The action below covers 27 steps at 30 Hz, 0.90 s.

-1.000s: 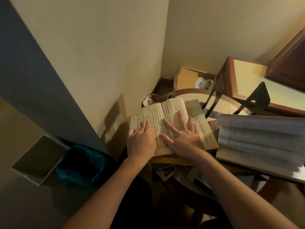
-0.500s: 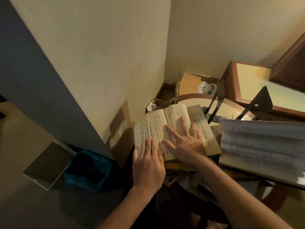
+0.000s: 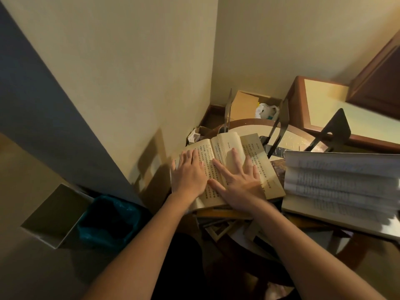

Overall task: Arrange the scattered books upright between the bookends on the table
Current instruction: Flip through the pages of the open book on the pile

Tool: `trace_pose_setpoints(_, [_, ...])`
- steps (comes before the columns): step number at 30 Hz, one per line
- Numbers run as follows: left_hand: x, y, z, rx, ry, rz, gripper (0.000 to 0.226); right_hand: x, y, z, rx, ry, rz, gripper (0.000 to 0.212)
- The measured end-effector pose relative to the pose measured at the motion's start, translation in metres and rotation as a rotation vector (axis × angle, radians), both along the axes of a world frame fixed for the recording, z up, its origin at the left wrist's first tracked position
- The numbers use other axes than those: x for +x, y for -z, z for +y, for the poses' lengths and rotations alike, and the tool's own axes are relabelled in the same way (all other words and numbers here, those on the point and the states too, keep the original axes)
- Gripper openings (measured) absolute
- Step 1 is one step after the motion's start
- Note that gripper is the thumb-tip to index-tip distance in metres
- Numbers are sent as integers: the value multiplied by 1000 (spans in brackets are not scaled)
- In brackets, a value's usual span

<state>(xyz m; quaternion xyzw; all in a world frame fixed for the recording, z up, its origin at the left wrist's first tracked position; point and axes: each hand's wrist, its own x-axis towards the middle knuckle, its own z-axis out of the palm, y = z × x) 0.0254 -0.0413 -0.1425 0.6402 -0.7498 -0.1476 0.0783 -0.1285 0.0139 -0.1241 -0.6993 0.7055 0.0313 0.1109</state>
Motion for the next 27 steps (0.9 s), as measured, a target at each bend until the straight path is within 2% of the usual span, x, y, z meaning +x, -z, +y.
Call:
trace_pose_setpoints(3, [8,6,21,-32,-7,83,57,0,2,0,-8,-9,-2,68])
trace_pose_setpoints(10, [15,8,106,-25,30,132,68,0,3,1,-16,6,-10,68])
trace_pose_setpoints(15, [13,16,78,38,-22,273,58,-1,4,0,-3,7,-18,68])
trace_pose_setpoints(19, [20,21,46,92,-59,367,62,-1,3,-1,9,8,-17,68])
trace_pose_setpoints(22, [27,21,36,151,-145,509,63,0,2,0,30,9,-14,69])
trace_pose_setpoints(25, [33,14,40,187,-251,645,75,0,1,-1,38,18,-25,67])
trace_pose_setpoints(27, [37,10,45,148,-269,692,78,-1,0,0,30,26,-70,64])
